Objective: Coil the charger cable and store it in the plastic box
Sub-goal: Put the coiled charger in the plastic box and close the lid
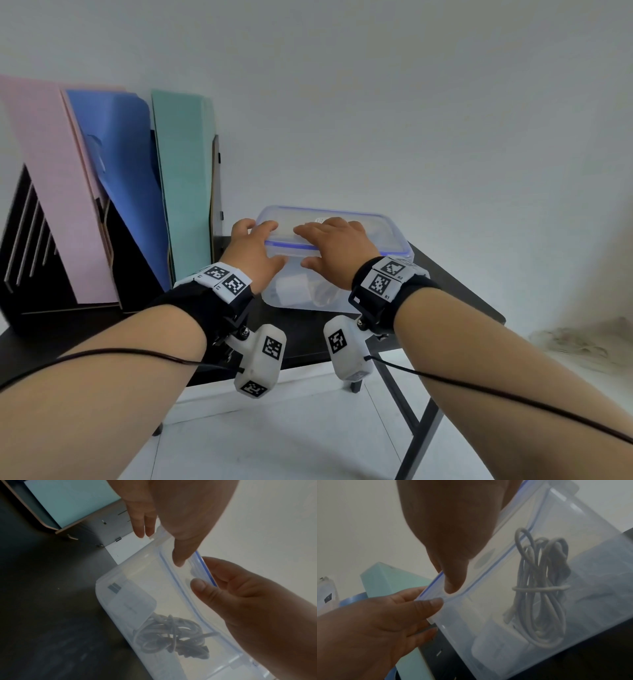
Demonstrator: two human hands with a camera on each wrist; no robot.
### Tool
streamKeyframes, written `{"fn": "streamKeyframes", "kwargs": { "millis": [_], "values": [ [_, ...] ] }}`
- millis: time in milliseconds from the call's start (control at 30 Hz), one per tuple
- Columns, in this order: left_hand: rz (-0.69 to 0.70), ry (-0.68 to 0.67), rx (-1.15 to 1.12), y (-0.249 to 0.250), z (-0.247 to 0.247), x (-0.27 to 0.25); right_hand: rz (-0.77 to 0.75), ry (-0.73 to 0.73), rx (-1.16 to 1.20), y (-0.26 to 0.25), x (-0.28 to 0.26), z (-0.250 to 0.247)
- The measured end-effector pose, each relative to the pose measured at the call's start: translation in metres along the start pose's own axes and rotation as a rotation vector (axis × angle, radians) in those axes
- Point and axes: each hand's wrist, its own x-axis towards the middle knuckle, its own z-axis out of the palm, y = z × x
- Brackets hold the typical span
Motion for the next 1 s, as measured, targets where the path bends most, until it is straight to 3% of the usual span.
{"fn": "streamKeyframes", "kwargs": {
  "millis": [167, 633, 1000],
  "values": [
    [-0.004, 0.011, 0.007, -0.003, 0.000, 0.001, 0.005, 0.004, 0.027, 0.000, -0.001, 0.000],
    [-0.011, 0.020, 0.049, -0.005, 0.001, 0.009, 0.231, 0.108, -0.072, 0.004, -0.004, 0.014],
    [-0.021, -0.011, 0.072, -0.012, 0.009, 0.043, 0.287, 0.067, 0.043, 0.020, 0.034, 0.029]
  ]
}}
